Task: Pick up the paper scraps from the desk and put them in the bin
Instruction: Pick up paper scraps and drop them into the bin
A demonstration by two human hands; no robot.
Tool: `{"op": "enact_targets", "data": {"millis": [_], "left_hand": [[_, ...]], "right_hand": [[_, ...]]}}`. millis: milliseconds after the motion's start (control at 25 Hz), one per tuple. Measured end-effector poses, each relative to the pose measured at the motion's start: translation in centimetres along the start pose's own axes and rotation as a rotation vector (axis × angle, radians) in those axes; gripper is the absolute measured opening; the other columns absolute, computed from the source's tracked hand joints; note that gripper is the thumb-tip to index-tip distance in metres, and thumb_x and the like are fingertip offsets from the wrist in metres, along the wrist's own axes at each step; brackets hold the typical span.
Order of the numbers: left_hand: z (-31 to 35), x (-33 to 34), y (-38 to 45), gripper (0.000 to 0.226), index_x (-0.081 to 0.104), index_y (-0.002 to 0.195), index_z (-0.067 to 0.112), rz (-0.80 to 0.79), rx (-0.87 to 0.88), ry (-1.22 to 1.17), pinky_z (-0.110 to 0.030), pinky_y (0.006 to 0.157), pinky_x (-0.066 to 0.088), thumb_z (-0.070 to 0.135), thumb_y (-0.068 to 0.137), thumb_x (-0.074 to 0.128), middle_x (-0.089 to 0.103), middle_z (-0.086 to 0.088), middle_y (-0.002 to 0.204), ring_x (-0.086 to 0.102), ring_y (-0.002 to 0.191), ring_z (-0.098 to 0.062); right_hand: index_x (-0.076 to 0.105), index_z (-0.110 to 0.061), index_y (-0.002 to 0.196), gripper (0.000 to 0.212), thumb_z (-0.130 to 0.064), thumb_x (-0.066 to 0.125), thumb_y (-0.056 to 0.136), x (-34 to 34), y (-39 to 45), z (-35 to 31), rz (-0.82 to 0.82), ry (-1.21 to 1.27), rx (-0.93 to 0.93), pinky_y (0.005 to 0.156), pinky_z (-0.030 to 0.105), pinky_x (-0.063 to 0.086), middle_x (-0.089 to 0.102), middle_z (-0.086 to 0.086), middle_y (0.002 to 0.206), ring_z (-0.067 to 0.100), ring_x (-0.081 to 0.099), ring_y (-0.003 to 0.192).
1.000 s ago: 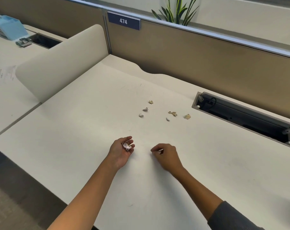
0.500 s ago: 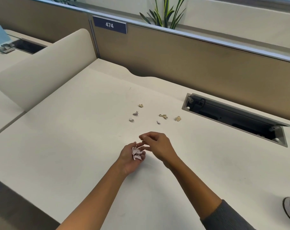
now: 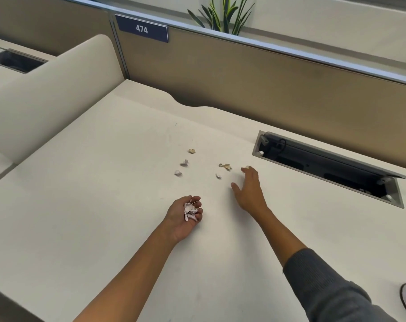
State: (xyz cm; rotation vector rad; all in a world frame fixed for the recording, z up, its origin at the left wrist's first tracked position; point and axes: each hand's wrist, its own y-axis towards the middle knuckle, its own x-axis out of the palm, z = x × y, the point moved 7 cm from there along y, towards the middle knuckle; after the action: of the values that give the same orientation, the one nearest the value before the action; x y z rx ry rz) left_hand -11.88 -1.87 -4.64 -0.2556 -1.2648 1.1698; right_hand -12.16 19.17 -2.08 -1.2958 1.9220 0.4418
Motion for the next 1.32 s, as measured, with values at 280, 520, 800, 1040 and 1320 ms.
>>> {"op": "enact_targets", "data": {"millis": [280, 520, 800, 1040, 1320], "left_hand": [[0.6, 0.4, 0.5, 0.031, 0.056, 0.079, 0.003, -0.001, -0.007, -0.01, -0.016, 0.037, 0.037, 0.017, 0.1, 0.037, 0.048, -0.005, 0.066, 0.047, 0.041, -0.013], [1.4, -0.3, 0.3, 0.031, 0.056, 0.08, 0.004, 0.022, 0.019, -0.015, -0.016, 0.038, 0.037, 0.017, 0.099, 0.037, 0.048, -0.005, 0.068, 0.047, 0.044, -0.013], [1.2, -1.1, 0.2, 0.027, 0.056, 0.082, 0.003, 0.073, 0.032, -0.025, -0.015, 0.04, 0.039, 0.014, 0.098, 0.037, 0.046, -0.006, 0.072, 0.041, 0.06, -0.017], [0.0, -0.6, 0.0, 0.025, 0.056, 0.083, 0.003, 0.08, 0.028, -0.012, -0.017, 0.041, 0.038, 0.014, 0.097, 0.038, 0.047, -0.006, 0.071, 0.041, 0.059, -0.017], [-0.4, -0.1, -0.6, 0.023, 0.057, 0.098, 0.008, 0.04, 0.066, -0.025, -0.024, 0.062, 0.037, 0.02, 0.1, 0.038, 0.059, -0.008, 0.085, 0.051, 0.067, -0.016]], "right_hand": [[0.021, -0.014, 0.156, 0.069, -0.037, 0.054, 0.099, 2.6, 4.0, -1.1, -0.108, 0.009, -0.061, 0.121, 0.037, 0.02, 0.007, 0.008, 0.166, 0.021, 0.009, 0.154], [0.04, -0.011, 0.148, 0.049, -0.023, 0.051, 0.101, 5.7, 3.9, -4.0, -0.21, -0.162, -0.228, 0.12, 0.038, 0.024, 0.031, 0.011, 0.156, 0.029, 0.019, 0.15], [0.062, -0.004, 0.109, 0.022, -0.002, 0.042, 0.099, 5.0, -0.1, -5.6, -0.081, -0.423, -0.324, 0.077, 0.038, 0.048, 0.058, 0.012, 0.11, 0.03, 0.057, 0.1], [0.077, -0.005, 0.09, 0.008, -0.007, 0.072, 0.084, 3.1, -3.4, -5.5, -0.313, 0.424, 0.17, 0.063, 0.019, 0.054, 0.074, 0.008, 0.083, 0.009, 0.068, 0.065], [0.076, -0.019, 0.089, 0.006, -0.017, 0.074, 0.084, 2.1, -7.7, -10.5, -0.384, 0.418, 0.103, 0.058, 0.016, 0.053, 0.075, -0.004, 0.086, 0.005, 0.07, 0.07]]}}
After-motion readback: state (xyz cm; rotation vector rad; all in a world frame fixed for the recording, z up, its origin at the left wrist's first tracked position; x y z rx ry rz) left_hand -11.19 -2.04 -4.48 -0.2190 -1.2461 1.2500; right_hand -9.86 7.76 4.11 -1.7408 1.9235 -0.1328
